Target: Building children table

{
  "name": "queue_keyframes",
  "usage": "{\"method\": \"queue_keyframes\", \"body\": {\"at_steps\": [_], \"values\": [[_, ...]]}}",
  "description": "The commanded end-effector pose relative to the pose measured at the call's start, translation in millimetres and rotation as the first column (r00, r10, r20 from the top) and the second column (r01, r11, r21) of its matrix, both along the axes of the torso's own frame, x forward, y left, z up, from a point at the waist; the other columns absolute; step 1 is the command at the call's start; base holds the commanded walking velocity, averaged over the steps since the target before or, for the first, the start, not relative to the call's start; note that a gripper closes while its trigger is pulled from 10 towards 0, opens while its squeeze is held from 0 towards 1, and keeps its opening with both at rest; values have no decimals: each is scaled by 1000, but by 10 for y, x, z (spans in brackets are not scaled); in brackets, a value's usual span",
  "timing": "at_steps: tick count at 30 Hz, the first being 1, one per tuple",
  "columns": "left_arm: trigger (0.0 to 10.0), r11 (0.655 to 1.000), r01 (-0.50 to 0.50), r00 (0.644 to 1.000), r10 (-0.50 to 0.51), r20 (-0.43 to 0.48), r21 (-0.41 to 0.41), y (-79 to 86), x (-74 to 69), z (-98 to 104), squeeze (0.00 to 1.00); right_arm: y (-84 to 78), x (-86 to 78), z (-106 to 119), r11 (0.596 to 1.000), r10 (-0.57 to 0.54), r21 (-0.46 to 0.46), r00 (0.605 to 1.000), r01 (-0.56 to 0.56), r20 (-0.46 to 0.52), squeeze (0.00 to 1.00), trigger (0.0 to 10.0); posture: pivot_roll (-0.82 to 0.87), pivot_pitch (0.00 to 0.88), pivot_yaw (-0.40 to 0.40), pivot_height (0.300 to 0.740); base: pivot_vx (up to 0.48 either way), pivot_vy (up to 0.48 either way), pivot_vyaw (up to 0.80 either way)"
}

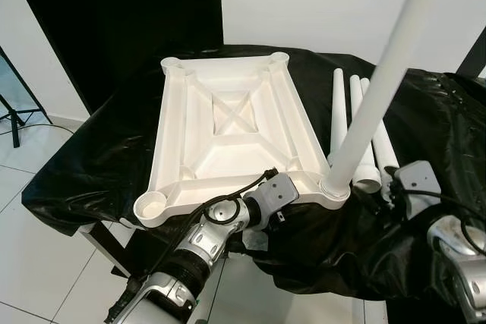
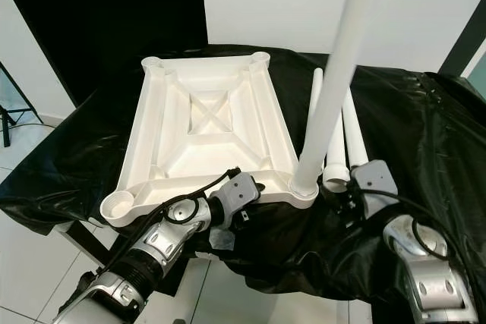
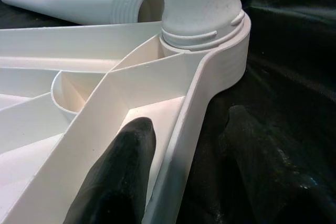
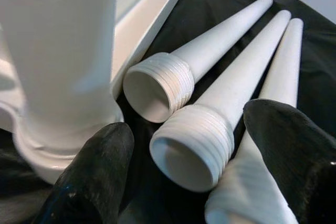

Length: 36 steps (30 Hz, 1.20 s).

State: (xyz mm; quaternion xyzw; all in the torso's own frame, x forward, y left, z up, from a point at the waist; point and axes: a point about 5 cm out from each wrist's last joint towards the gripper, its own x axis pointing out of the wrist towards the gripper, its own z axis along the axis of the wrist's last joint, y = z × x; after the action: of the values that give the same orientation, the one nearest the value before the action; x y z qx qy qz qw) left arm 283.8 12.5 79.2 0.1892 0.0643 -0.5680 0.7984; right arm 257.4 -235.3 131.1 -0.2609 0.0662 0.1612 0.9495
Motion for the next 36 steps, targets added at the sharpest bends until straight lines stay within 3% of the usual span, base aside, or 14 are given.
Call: {"method": "queue_keyframes", "body": {"at_steps": [1,9,16,30,36], "values": [[10000,995,-3,991,15,-130,96,91,-136,-331,0,17,89,-70,998,45,-42,998,-46,-35,0,10000,220,0,-55,740,0,0,0],[10000,995,-30,990,43,-131,95,153,-135,-337,0,75,284,-26,991,118,-50,991,-121,-59,0,10000,258,0,-71,740,0,0,0],[10000,995,-33,990,46,-133,95,157,-148,-348,0,134,352,-59,983,170,-53,981,-176,-95,0,10000,265,0,-75,740,0,0,0],[10000,995,-44,991,55,-122,92,158,-122,-322,0,148,575,-284,981,183,-33,968,-191,-172,0,10000,288,0,-84,740,0,0,0],[10000,995,-48,991,58,-120,90,154,-138,-324,0,338,682,-322,967,246,-33,955,-254,-164,0,10000,302,0,-86,740,0,0,0]]}}
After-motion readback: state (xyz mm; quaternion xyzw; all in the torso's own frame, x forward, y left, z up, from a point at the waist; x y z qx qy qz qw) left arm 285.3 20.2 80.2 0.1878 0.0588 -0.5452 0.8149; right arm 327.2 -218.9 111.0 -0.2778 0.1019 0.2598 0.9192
